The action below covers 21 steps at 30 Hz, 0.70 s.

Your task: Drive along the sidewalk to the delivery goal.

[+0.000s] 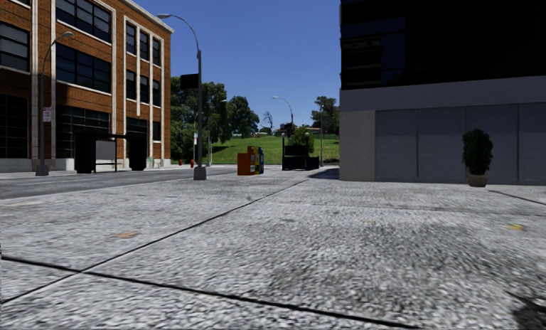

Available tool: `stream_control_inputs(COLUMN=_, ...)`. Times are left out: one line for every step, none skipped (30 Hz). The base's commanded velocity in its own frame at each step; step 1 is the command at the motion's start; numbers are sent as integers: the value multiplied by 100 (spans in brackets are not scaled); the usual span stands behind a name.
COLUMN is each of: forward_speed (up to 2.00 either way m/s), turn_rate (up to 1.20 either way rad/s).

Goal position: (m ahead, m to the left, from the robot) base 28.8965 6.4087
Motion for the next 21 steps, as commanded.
stream_control_inputs(forward_speed=200, turn_rate=0)
stream_control_inputs(forward_speed=200, turn_rate=0)
stream_control_inputs(forward_speed=200, turn_rate=0)
stream_control_inputs(forward_speed=200, turn_rate=0)
stream_control_inputs(forward_speed=200, turn_rate=0)
stream_control_inputs(forward_speed=200, turn_rate=0)
stream_control_inputs(forward_speed=200, turn_rate=0)
stream_control_inputs(forward_speed=200, turn_rate=0)
stream_control_inputs(forward_speed=200, turn_rate=0)
stream_control_inputs(forward_speed=200, turn_rate=0)
stream_control_inputs(forward_speed=200, turn_rate=0)
stream_control_inputs(forward_speed=200, turn_rate=0)
stream_control_inputs(forward_speed=200, turn_rate=0)
stream_control_inputs(forward_speed=200, turn_rate=0)
stream_control_inputs(forward_speed=200, turn_rate=0)
stream_control_inputs(forward_speed=200, turn_rate=0)
stream_control_inputs(forward_speed=200, turn_rate=0)
stream_control_inputs(forward_speed=200, turn_rate=0)
stream_control_inputs(forward_speed=200, turn_rate=0)
stream_control_inputs(forward_speed=200, turn_rate=0)
stream_control_inputs(forward_speed=200, turn_rate=0)
